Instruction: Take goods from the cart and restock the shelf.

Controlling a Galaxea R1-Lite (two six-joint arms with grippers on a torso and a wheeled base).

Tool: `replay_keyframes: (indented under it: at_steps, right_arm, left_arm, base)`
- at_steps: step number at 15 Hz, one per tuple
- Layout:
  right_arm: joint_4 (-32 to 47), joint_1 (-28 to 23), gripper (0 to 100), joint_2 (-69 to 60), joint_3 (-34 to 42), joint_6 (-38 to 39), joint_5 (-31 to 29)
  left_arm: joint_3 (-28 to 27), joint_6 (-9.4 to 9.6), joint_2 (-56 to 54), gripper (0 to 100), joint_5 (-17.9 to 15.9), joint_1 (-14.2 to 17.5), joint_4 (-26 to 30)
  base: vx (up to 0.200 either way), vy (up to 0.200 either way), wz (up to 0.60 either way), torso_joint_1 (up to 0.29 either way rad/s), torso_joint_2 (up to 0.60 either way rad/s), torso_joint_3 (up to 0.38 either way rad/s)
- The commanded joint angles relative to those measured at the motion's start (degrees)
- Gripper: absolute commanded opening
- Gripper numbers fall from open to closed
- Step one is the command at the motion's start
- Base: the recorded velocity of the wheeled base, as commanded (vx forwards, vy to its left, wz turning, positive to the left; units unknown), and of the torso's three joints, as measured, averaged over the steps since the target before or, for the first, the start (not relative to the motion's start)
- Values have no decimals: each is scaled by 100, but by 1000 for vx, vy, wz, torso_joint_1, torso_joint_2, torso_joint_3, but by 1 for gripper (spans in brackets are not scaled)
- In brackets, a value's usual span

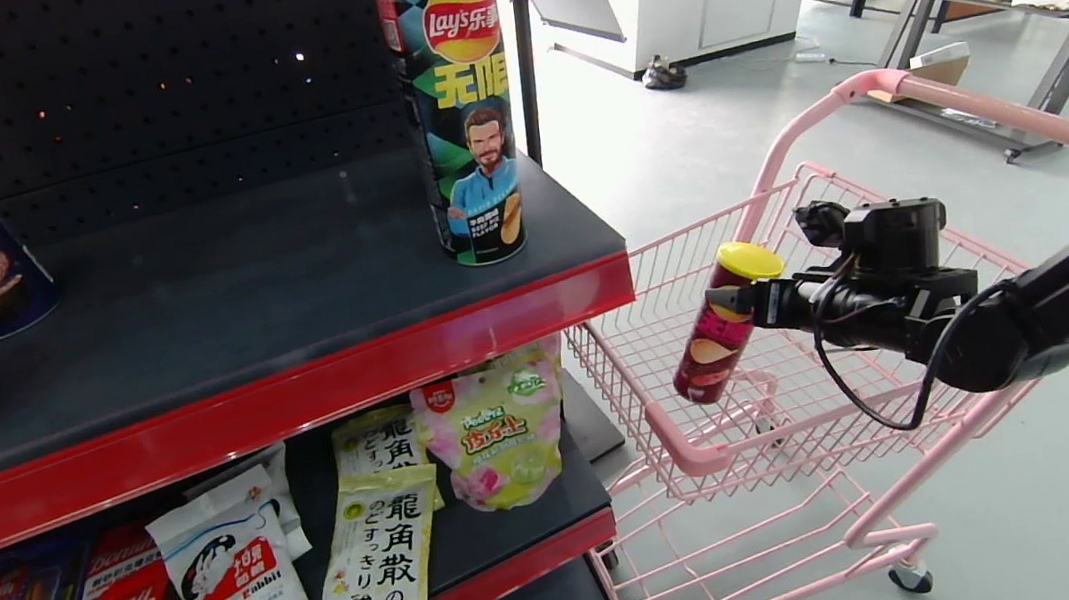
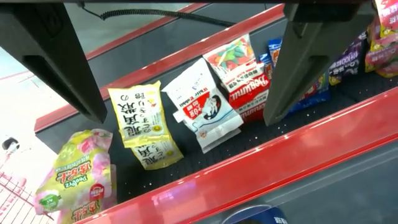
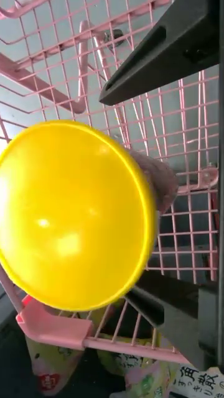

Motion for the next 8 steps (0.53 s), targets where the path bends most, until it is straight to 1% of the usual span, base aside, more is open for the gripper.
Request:
replay_keyframes:
  at_steps: [1,4,5,8]
  right_arm:
    - [2,-9,100,452,-369,4,10]
    - [2,-27,100,813,-738,-14,37]
    - [-42,-27,0,927,-887,-5,10]
    - [-138,-18,0,945,-975,30,28]
  left_arm:
    - [-27,-1,94,100,-6,-6,-1]
    - [-45,-1,173,100,3,2,-1]
    - [-45,-1,173,100,3,-6,-1]
    - [-19,-1,165,100,12,2,-1]
  base:
    - [0,0,0,0,0,0]
    - [0,0,0,0,0,0]
    - [0,0,0,0,0,0]
    - [0,0,0,0,0,0]
